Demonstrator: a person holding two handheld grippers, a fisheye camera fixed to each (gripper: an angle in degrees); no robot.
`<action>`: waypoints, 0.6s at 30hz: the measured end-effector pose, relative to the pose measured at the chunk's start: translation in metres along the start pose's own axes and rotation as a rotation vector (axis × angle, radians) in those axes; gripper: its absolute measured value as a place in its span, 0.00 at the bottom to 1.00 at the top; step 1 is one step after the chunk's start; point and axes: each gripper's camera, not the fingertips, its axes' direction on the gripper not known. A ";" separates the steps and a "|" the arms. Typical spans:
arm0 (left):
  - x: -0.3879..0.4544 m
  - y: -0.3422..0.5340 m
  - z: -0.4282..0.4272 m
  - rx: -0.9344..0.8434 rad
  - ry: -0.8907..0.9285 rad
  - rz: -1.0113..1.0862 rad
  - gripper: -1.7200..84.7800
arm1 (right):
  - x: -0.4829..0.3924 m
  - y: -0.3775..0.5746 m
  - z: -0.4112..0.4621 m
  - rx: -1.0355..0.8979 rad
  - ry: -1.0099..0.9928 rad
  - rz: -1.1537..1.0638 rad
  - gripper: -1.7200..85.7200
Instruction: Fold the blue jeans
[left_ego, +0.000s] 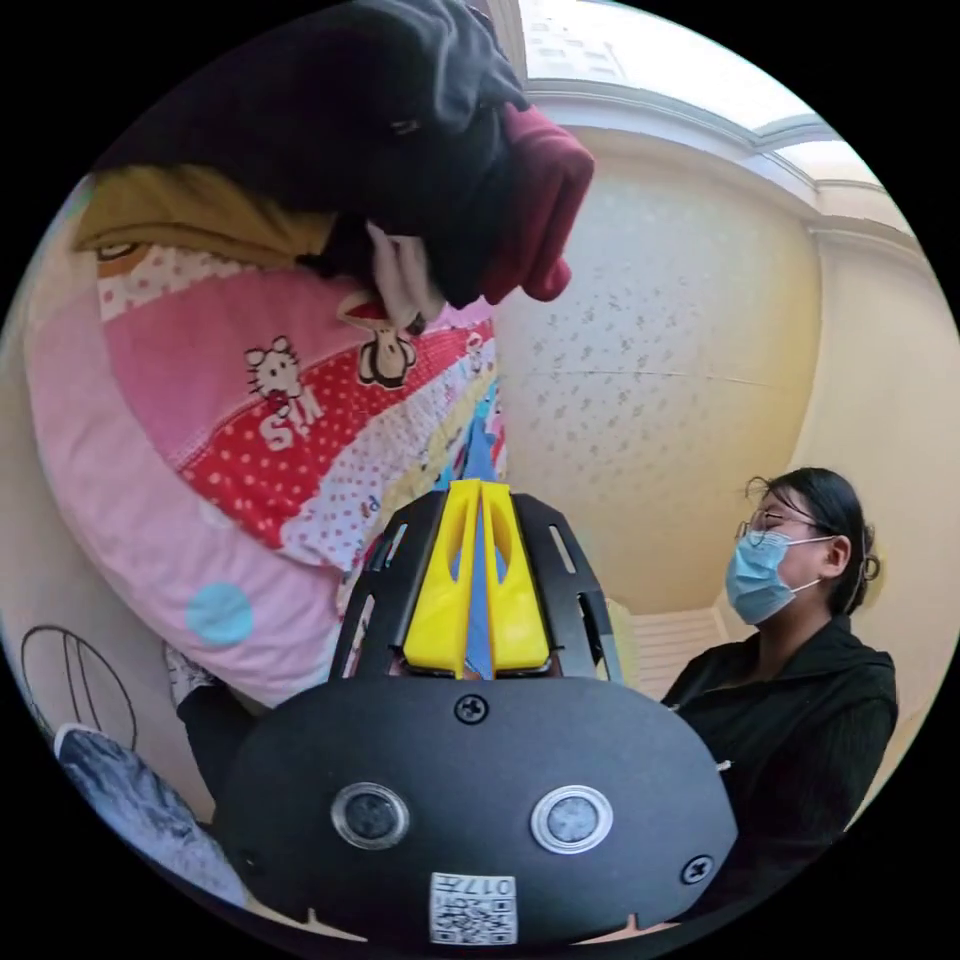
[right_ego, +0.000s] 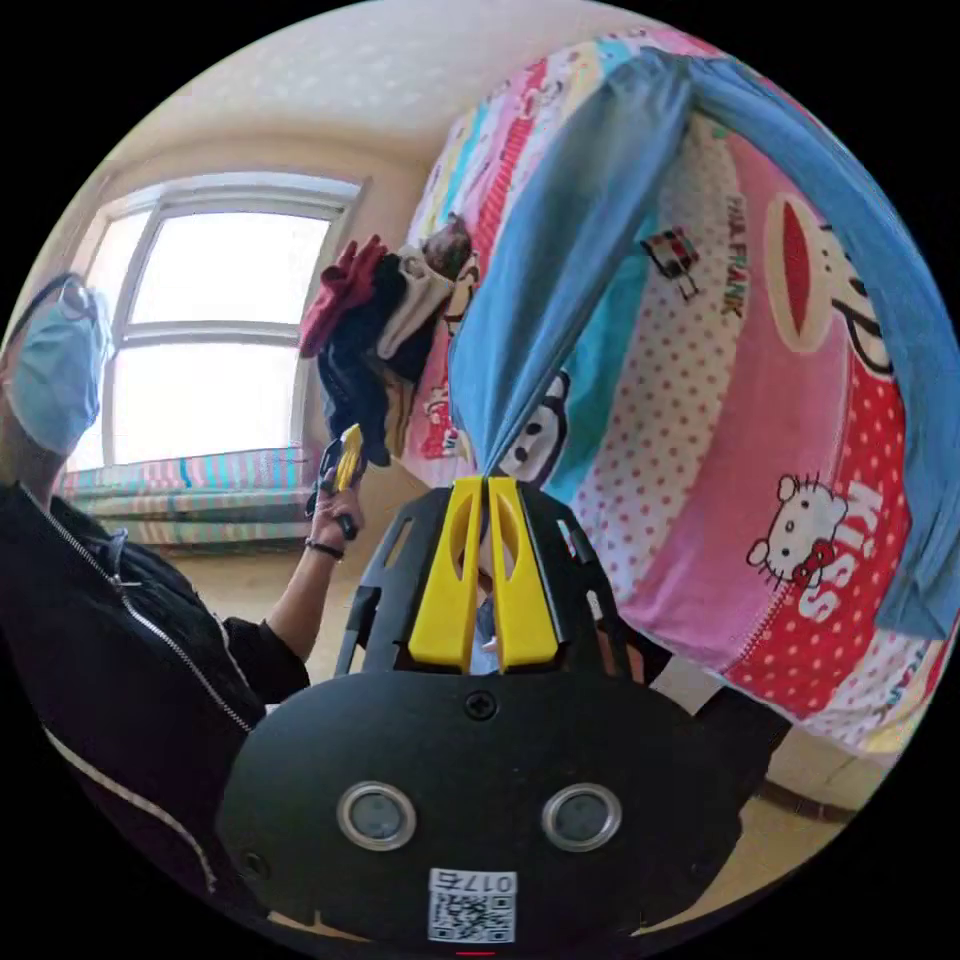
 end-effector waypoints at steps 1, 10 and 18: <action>-0.010 0.008 0.014 -0.021 -0.054 -0.017 0.03 | 0.015 0.003 0.004 0.007 -0.003 0.042 0.03; 0.030 0.054 0.256 -0.582 -0.411 0.413 0.14 | 0.012 -0.030 -0.008 -0.097 0.035 -0.044 0.03; 0.016 0.076 0.339 -0.705 -0.655 0.616 0.10 | 0.004 -0.037 -0.013 -0.059 0.020 -0.008 0.04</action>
